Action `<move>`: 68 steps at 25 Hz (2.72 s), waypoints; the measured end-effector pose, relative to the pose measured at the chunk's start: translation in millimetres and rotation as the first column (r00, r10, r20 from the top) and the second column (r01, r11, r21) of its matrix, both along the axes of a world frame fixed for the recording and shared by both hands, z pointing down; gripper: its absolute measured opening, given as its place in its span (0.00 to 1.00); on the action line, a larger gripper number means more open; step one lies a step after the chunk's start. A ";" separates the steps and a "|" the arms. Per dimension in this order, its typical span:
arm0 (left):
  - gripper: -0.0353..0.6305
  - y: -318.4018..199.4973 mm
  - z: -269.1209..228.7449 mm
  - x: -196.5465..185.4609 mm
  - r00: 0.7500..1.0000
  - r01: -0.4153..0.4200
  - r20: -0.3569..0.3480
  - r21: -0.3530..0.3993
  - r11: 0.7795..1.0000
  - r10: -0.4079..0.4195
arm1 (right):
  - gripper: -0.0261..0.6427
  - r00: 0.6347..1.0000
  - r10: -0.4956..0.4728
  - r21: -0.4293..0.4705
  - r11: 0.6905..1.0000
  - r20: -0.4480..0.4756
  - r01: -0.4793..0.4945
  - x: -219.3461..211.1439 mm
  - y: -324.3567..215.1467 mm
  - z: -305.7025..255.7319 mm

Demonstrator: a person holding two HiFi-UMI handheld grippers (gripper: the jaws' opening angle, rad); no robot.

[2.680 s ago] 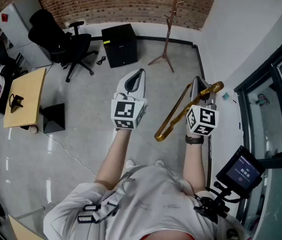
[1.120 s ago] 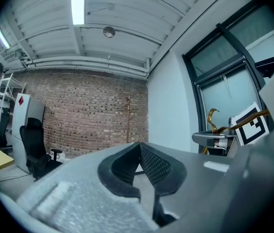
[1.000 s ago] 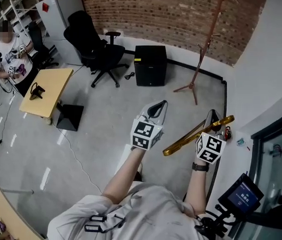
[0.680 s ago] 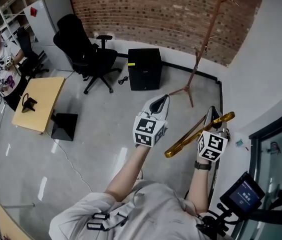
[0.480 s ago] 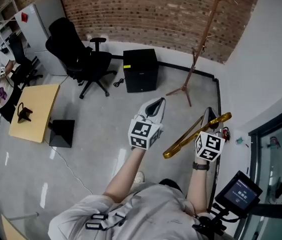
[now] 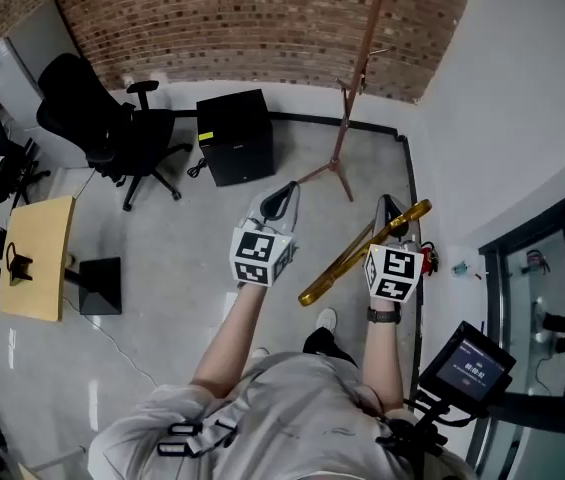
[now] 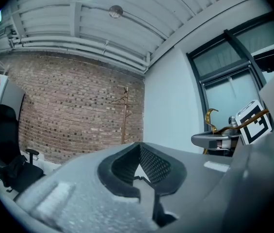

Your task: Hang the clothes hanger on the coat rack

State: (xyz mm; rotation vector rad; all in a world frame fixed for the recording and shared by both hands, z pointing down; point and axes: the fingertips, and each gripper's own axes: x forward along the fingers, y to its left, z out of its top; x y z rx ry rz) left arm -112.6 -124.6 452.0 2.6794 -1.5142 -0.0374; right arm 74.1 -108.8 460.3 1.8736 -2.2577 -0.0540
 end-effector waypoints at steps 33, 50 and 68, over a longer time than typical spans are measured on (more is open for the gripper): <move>0.05 -403.3 -45.4 78.5 1.000 0.001 -0.014 0.096 0.995 0.000 | 0.05 0.974 -0.082 -0.064 0.995 -0.209 0.070 76.0 -409.5 -12.5; 0.05 -561.7 -31.6 95.0 0.996 0.094 -0.014 0.067 0.993 -0.093 | 0.05 0.953 -0.138 -0.102 0.988 -0.270 0.114 92.1 -584.1 -5.5; 0.05 -624.5 -26.8 62.3 0.968 0.252 0.014 0.047 0.967 -0.252 | 0.05 0.925 -0.161 -0.059 0.987 -0.344 0.150 93.9 -730.4 -70.0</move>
